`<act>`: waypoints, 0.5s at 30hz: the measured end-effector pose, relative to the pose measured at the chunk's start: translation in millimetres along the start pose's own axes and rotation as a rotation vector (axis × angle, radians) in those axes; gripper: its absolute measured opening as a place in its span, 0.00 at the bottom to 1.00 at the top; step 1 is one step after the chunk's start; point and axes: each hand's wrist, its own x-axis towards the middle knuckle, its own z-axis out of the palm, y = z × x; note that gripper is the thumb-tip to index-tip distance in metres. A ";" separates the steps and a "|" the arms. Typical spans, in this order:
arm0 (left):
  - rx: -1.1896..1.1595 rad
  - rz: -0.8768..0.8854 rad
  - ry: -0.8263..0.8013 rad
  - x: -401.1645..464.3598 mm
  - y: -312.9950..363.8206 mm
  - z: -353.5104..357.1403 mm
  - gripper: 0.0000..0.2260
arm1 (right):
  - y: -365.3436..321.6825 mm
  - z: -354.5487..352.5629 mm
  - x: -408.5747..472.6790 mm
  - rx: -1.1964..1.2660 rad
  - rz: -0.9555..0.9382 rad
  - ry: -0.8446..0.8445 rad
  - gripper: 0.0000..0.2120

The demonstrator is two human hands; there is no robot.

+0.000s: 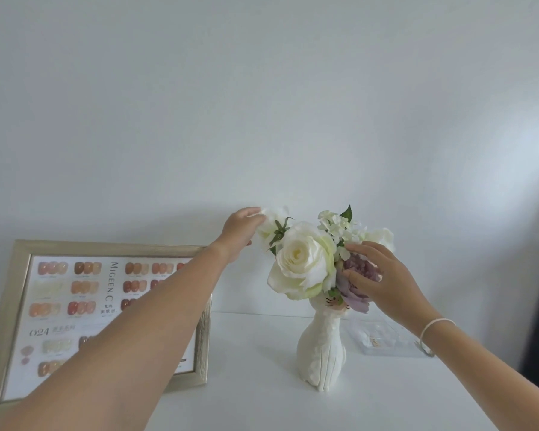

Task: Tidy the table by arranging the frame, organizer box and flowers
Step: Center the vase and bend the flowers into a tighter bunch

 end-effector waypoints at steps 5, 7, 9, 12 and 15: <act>0.008 -0.065 -0.029 16.2 -4.6 4.6 0.17 | 3.3 -0.1 1.0 0.032 -0.022 0.007 0.18; 0.010 -0.120 -0.098 20.9 -9.6 8.5 0.22 | 6.7 -0.3 1.3 0.050 -0.020 0.011 0.19; 0.001 -0.153 -0.139 25.8 -16.0 12.5 0.24 | 10.0 -1.2 1.7 0.069 -0.017 0.015 0.19; -0.089 -0.201 -0.104 33.3 -22.8 16.0 0.27 | 12.2 -2.2 2.3 0.099 -0.021 0.013 0.21; -0.193 -0.236 -0.129 40.7 -29.5 18.8 0.28 | 13.9 -2.1 2.9 0.100 -0.031 0.011 0.22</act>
